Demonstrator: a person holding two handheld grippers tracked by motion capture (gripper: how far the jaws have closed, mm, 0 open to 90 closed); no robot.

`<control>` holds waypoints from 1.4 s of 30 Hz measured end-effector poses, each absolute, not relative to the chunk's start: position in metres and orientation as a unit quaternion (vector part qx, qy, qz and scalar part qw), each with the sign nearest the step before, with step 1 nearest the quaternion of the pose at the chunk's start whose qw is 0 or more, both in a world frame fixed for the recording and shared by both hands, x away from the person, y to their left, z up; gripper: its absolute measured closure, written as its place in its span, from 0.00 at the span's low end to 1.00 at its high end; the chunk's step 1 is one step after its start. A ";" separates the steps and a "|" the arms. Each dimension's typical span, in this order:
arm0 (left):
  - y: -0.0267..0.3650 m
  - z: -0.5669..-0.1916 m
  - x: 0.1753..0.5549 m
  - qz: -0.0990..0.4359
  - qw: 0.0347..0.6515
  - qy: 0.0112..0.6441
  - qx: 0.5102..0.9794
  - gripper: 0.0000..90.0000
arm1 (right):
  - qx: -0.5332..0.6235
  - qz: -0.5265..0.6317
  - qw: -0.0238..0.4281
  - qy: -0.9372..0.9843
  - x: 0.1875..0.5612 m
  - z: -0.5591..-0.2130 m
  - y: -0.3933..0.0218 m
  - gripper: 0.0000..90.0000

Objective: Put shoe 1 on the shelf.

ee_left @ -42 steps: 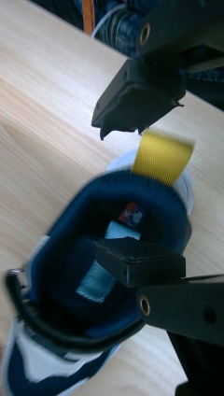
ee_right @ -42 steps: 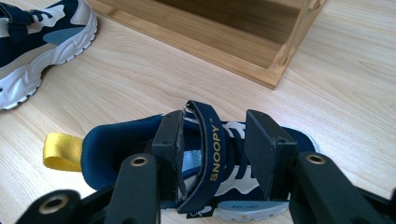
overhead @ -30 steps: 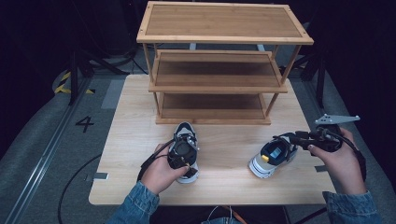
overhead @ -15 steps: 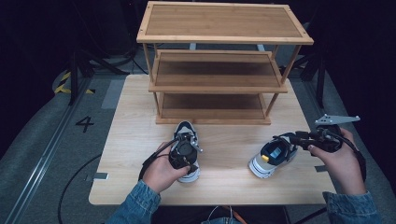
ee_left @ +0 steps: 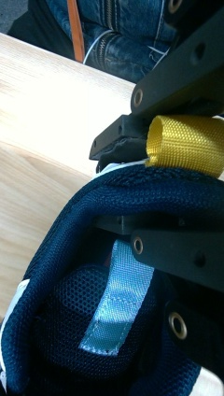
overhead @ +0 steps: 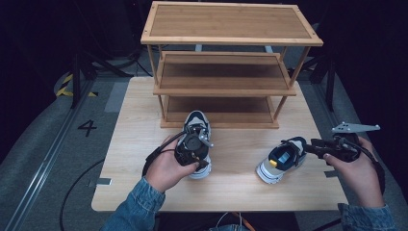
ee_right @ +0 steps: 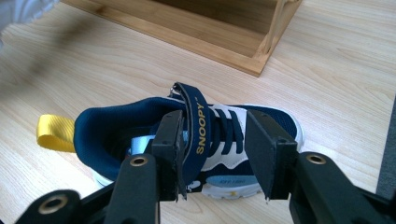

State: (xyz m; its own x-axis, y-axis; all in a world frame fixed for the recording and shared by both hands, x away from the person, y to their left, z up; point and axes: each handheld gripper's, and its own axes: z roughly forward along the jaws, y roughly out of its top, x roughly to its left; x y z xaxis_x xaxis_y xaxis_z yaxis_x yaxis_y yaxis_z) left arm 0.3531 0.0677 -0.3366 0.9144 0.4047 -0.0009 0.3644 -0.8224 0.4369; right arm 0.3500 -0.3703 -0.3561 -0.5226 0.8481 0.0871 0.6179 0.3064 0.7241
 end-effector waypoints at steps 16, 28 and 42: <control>0.061 -0.292 0.352 0.045 0.224 0.181 0.957 0.75 | 0.470 0.361 0.162 0.789 0.341 -0.357 -0.377 0.65; 0.052 -0.262 0.340 0.039 0.229 0.153 0.960 0.75 | 0.472 0.360 0.161 0.789 0.339 -0.358 -0.378 0.65; 0.042 -0.224 0.348 0.059 0.229 0.140 0.961 0.75 | 0.471 0.358 0.161 0.790 0.337 -0.359 -0.379 0.66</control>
State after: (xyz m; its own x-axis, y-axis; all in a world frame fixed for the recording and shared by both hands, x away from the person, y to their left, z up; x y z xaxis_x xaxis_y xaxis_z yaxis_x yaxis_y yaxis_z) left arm 0.3484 0.0419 -0.2243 0.9537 0.2970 0.0484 0.2431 -0.8553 0.4576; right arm 0.3372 -0.3792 -0.3588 -0.5048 0.8593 0.0823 0.6289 0.3008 0.7170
